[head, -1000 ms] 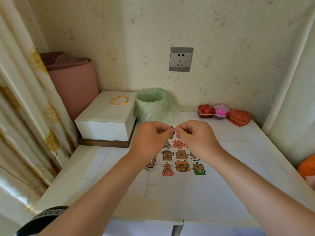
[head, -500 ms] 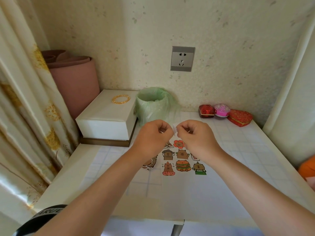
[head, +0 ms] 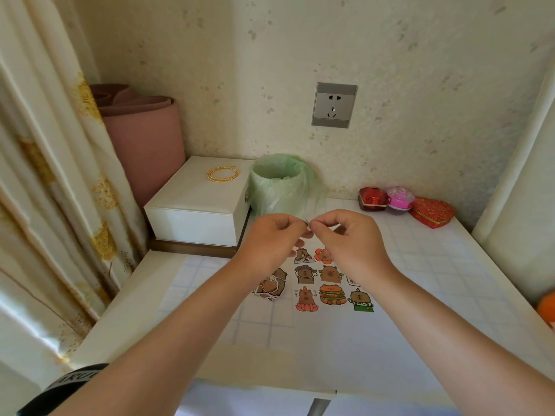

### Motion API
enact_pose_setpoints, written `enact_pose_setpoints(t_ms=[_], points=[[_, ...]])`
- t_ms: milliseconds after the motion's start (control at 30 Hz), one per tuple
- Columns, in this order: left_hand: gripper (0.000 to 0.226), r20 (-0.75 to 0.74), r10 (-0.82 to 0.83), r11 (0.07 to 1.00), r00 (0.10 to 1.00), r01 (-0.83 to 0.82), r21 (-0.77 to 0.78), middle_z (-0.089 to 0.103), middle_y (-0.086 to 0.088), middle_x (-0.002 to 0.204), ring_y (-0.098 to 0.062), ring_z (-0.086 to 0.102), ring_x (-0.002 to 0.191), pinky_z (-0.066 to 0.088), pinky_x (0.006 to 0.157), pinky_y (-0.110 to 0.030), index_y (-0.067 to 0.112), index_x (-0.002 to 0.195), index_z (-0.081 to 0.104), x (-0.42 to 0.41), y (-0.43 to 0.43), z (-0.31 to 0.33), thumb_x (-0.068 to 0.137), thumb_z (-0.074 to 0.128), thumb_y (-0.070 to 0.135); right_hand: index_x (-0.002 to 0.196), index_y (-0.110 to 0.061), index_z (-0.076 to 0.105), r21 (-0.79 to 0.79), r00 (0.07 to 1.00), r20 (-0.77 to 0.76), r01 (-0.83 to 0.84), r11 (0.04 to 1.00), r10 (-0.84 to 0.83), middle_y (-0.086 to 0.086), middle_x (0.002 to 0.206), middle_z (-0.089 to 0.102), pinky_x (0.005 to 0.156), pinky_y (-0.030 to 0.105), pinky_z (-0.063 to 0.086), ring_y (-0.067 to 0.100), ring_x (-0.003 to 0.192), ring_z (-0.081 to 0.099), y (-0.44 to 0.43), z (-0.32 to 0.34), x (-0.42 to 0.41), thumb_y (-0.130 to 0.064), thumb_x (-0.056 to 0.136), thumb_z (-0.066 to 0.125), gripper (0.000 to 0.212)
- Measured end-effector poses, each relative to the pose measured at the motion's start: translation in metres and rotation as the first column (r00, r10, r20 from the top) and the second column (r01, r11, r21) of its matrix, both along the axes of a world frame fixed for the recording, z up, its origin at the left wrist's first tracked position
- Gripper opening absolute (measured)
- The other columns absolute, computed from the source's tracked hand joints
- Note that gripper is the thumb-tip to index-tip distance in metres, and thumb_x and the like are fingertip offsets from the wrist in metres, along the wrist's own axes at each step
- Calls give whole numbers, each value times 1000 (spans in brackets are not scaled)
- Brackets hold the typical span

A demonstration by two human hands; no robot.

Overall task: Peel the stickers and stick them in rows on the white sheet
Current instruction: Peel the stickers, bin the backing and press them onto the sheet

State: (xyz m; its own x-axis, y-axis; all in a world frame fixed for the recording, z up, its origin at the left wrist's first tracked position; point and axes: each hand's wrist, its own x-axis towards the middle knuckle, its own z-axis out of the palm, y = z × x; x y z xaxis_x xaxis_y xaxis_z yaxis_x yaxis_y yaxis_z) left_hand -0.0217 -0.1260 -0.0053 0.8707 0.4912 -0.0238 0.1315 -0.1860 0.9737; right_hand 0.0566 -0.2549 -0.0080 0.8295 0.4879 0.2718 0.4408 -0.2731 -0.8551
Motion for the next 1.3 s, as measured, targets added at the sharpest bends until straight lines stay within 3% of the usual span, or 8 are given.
enact_pose_setpoints(t_ms=[133, 267, 367, 567, 867, 1000, 1133, 1300], points=[[15, 10, 18, 1000, 1000, -18, 8, 77, 6, 87, -13, 72, 87, 60, 81, -32, 18, 88, 77, -6, 9, 0, 92, 65, 25, 81, -34, 75, 3, 1000, 16, -3, 1000, 3, -25, 59, 65, 63, 35, 58, 15, 54, 64, 9, -2, -2, -23, 90, 70, 15], [12, 14, 36, 999, 999, -36, 17, 77, 7, 84, -9, 71, 75, 60, 81, -35, 17, 85, 77, -13, 23, -2, 90, 69, 24, 81, -32, 76, 2, 1000, 4, -23, 1000, 23, -26, 55, 62, 62, 22, 43, -2, 52, 59, 21, -5, -5, -23, 91, 70, 15], [13, 4, 32, 996, 999, -32, 84, 76, 9, 81, -6, 69, 69, 60, 81, -37, 20, 83, 76, -16, 35, -1, 90, 69, 28, 78, -35, 73, -5, 1000, -15, -25, 1000, 25, -26, 54, 61, 62, 21, 42, -5, 52, 56, 33, -7, -7, -25, 91, 69, 16], [18, -64, 98, 935, 993, -70, 349, 71, -5, 81, -24, 69, 81, 53, 62, -35, 13, 82, 70, -21, 66, 5, 89, 60, 27, 82, -32, 72, 54, 1000, -12, 5, 999, -5, -12, 71, 65, 54, 29, 51, 5, 49, 57, 60, 4, -2, -25, 92, 69, 13], [24, -96, 183, 952, 978, -152, 265, 72, -7, 93, -31, 68, 87, 57, 81, -47, 9, 88, 65, -24, 105, 10, 91, 47, 24, 71, -28, 68, 0, 987, 156, 46, 999, -45, -10, 71, 67, 66, 27, 48, 12, 63, 62, 140, 36, 64, -18, 92, 64, 23], [21, -104, 169, 960, 980, -140, 244, 71, -6, 92, -31, 68, 88, 57, 81, -46, 13, 84, 62, -23, 108, 10, 92, 45, 23, 79, -26, 73, -181, 940, 332, 148, 972, -82, -9, 80, 70, 72, 29, 53, 13, 78, 66, 161, 38, 97, -25, 90, 67, 13], [21, -113, 140, 968, 984, -111, 227, 71, -5, 91, -29, 69, 86, 58, 83, -45, 13, 86, 64, -24, 106, 10, 92, 46, 21, 85, -25, 76, -376, 928, 369, 191, 907, -42, -7, 89, 73, 76, 34, 57, 17, 88, 68, 162, 30, 113, -25, 89, 68, 9], [27, -121, 95, 987, 988, -78, 141, 67, 1, 77, -22, 60, 67, 58, 80, -43, 12, 75, 64, -22, 100, 12, 93, 44, 16, 90, -31, 72, -309, 921, 390, 120, 943, 10, -16, 89, 67, 85, 35, 55, 10, 90, 65, 148, 28, 99, -26, 92, 65, 10]])
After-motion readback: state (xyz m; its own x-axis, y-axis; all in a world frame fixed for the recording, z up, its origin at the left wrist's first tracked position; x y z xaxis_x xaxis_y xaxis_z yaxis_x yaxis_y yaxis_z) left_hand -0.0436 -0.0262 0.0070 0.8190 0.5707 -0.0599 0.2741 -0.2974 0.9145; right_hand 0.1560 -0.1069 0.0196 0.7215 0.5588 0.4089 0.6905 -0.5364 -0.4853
